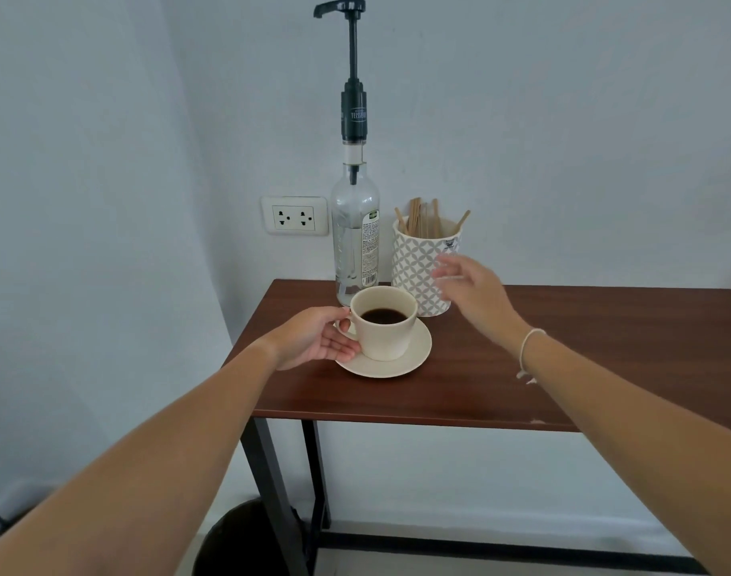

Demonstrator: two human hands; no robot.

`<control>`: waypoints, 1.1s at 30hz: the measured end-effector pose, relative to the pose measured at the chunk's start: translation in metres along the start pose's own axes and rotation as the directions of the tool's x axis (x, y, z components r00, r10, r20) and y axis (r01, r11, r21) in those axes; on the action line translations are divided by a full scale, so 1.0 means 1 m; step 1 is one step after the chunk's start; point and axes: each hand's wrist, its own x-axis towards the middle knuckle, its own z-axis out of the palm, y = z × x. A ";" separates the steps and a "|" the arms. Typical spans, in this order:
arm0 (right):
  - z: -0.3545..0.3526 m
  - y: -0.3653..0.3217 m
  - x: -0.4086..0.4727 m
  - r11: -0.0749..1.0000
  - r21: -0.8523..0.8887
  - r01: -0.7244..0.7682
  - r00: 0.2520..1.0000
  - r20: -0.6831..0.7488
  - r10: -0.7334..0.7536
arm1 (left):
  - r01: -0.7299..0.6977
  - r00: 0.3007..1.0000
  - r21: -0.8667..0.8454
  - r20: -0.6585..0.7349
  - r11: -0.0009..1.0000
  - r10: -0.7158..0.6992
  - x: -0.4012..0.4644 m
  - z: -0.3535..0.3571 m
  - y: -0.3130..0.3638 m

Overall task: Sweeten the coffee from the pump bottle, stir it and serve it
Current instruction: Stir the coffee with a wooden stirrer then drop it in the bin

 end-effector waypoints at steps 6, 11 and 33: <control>-0.014 -0.033 0.049 0.981 -0.143 0.134 0.974 -0.161 -0.157 | -0.003 1.000 0.006 0.010 1.000 0.003 -0.001 0.001 0.001; -0.007 -0.051 0.084 0.953 -0.261 0.153 0.971 -0.141 -0.195 | -0.006 1.000 0.008 0.003 1.000 0.006 -0.002 0.002 0.001; 0.044 -0.043 0.150 0.761 -0.647 0.054 0.999 0.040 -0.037 | 0.017 1.000 -0.018 -0.008 1.000 -0.017 -0.005 0.004 0.002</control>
